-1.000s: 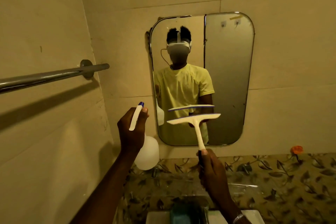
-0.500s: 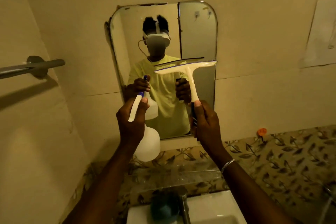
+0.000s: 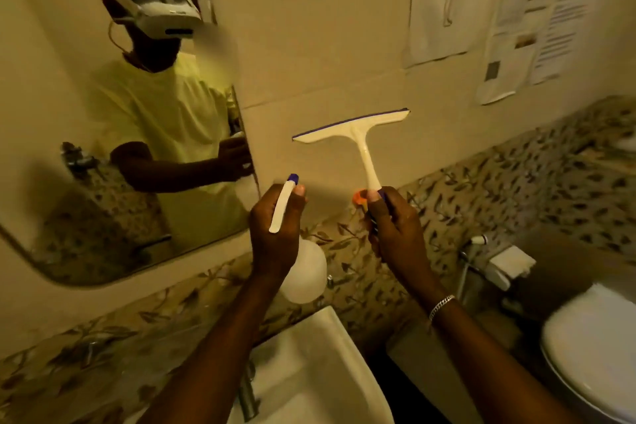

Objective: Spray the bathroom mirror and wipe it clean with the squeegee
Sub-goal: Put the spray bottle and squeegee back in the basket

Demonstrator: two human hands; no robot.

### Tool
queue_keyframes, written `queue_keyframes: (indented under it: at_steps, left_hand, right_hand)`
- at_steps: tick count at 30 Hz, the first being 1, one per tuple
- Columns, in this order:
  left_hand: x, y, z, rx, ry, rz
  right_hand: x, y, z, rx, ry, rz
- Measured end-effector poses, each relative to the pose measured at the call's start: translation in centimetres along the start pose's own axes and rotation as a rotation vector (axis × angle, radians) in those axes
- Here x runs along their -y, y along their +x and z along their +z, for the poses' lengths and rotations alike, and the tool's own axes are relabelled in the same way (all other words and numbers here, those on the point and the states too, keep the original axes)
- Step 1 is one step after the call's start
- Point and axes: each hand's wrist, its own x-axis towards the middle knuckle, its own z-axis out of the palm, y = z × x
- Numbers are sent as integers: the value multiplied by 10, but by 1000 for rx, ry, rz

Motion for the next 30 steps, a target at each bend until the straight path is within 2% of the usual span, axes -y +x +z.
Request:
queue_keyframes:
  at_steps: [5,8,15,18,22,25,30]
  left_hand:
    - [15,-49,106,191,-86,-129]
    - [30,-89,163,304,-157,-246]
    - [76,-178,261,563,-136,-426]
    - [101,-219,294,653,2,-444]
    - [132,-270,328,799,214,-557]
    - [156,-308,350,777,111,-679]
    - [207,-381,375,690,66,-737]
  right_hand:
    - [-69,-9,-86,-65,-153,88]
    - [-117,-20,-135,-78,-196,208]
    - [-215,-50,-222,-65,-313,442]
    - [-260,-64,-248,-54,-382,482]
    - [-324,-87,-269,16,-448,580]
    - [-375,-106,-281,110,-505,639]
    - [-453,-144,-287,305,-609,686]
